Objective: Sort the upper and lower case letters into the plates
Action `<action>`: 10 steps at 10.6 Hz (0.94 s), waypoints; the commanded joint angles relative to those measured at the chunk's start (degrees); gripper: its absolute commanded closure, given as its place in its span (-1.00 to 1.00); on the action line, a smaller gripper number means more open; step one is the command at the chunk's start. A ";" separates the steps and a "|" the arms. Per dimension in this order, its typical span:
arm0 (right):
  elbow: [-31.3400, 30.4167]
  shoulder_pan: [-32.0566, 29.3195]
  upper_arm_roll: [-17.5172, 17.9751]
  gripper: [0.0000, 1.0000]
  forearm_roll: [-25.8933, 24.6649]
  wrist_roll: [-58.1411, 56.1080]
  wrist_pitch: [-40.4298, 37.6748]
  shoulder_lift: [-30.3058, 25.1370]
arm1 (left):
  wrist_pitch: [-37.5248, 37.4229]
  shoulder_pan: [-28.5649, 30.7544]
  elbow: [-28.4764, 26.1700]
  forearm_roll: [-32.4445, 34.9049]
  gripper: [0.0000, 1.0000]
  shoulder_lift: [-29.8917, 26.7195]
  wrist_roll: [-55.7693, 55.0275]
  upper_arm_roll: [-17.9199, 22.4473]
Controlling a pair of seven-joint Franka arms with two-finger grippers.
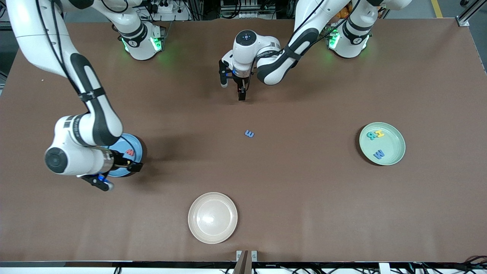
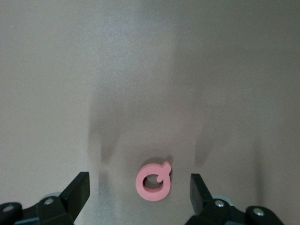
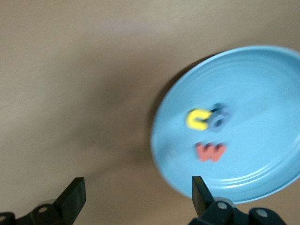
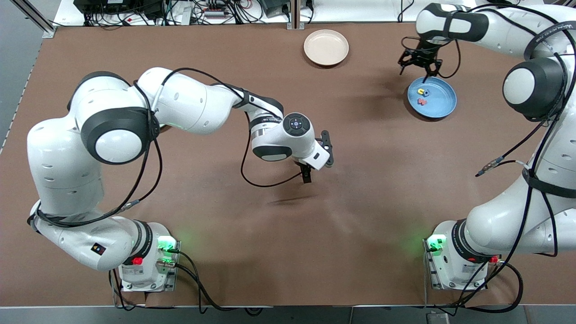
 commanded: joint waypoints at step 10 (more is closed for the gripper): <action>4.00 14.42 2.02 -1.00 6.68 14.39 6.41 1.87 | -0.36 1.00 -0.08 8.03 1.00 -2.41 -7.74 3.06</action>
